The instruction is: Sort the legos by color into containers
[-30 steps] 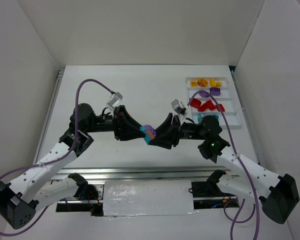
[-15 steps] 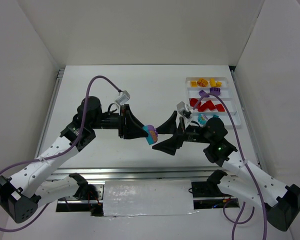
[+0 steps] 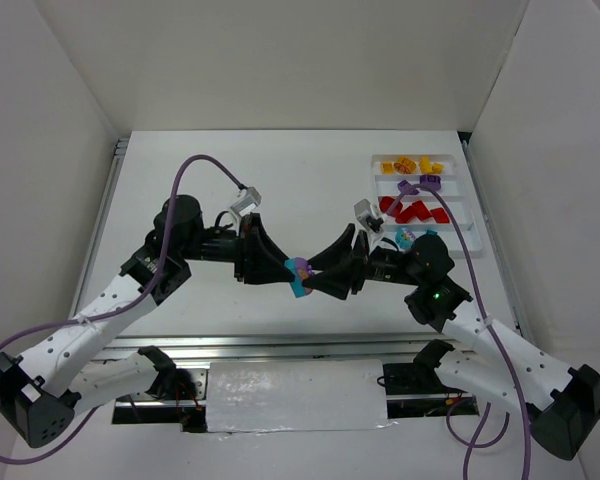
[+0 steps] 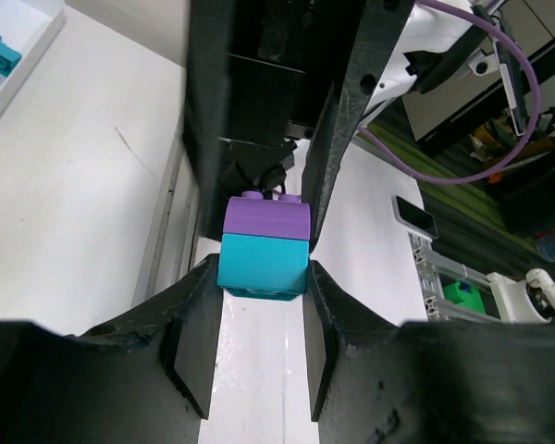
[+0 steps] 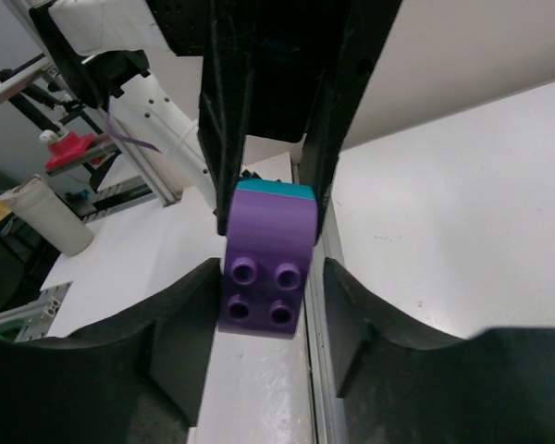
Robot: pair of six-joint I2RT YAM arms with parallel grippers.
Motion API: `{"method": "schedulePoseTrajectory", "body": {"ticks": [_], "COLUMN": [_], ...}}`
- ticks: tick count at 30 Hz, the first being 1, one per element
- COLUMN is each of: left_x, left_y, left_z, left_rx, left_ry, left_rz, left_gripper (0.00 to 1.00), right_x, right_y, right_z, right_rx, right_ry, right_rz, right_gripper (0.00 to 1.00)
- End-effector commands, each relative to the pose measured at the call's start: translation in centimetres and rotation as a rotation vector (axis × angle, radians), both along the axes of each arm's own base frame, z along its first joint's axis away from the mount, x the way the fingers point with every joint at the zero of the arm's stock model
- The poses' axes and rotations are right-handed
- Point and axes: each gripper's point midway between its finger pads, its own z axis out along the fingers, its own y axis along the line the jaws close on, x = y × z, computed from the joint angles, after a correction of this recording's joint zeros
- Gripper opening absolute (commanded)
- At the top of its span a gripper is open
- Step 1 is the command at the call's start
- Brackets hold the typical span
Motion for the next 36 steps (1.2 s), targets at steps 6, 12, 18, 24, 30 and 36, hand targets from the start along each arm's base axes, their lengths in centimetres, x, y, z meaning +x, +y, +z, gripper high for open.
{"method": "schedulePoseTrajectory", "body": {"ticks": [6, 12, 18, 24, 30, 36], "left_x": [-0.6, 1.8, 3.3, 6.5, 8.9, 9.2], "left_y": [0.3, 1.4, 2.7, 5.4, 9.3, 10.5], "left_z": [1.4, 1.1, 1.0, -0.6, -5.3, -6.4], "left_rx": [-0.039, 0.058, 0.102, 0.269, 0.479, 0.504], "left_ry": [-0.087, -0.094, -0.126, -0.122, -0.096, -0.109], "left_rz": [-0.004, 0.194, 0.322, 0.549, 0.772, 0.83], "left_gripper": [0.0, 0.0, 0.0, 0.0, 0.0, 0.0], "right_x": [-0.1, 3.9, 7.8, 19.4, 27.3, 33.3], "right_y": [0.2, -1.6, -5.0, -13.8, -29.5, -38.7], "right_z": [2.4, -0.1, -1.7, -6.1, -13.5, -14.8], "right_rx": [0.064, 0.021, 0.04, -0.125, -0.294, -0.249], "right_ry": [-0.055, 0.001, 0.104, 0.428, 0.864, 0.975], "right_rz": [0.024, -0.188, -0.31, -1.009, -1.714, -2.0], "right_gripper": [0.0, 0.0, 0.0, 0.0, 0.0, 0.0]}}
